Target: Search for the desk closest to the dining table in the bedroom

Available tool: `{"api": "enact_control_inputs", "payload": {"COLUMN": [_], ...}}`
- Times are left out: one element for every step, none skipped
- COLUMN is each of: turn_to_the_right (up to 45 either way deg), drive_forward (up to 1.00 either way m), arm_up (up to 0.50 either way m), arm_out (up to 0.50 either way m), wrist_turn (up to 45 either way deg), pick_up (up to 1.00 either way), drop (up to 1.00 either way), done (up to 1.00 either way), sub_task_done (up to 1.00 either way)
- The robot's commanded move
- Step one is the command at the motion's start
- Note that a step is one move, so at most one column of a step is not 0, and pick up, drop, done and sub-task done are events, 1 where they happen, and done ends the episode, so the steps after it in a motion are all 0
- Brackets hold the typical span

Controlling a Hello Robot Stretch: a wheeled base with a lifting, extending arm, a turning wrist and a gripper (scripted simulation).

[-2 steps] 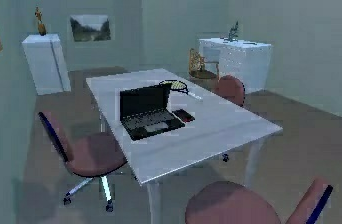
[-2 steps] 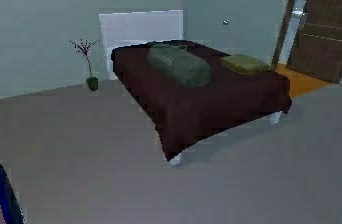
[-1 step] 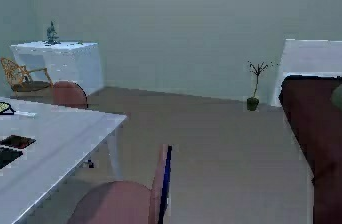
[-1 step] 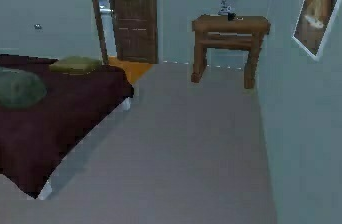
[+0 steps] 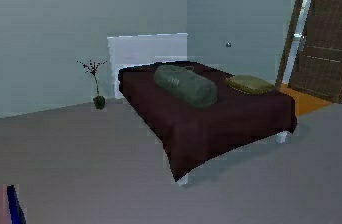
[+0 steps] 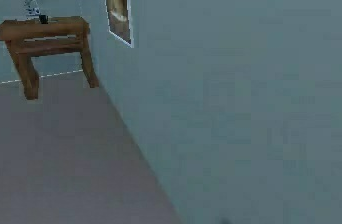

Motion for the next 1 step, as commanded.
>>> {"api": "enact_control_inputs", "payload": {"turn_to_the_right": [27.0], "drive_forward": [0.0], "arm_up": [0.0], "arm_out": [0.0], "wrist_turn": [0.0], "pick_up": [0.0], "drop": [0.0], "done": [0.0], "sub_task_done": [0.0]}}
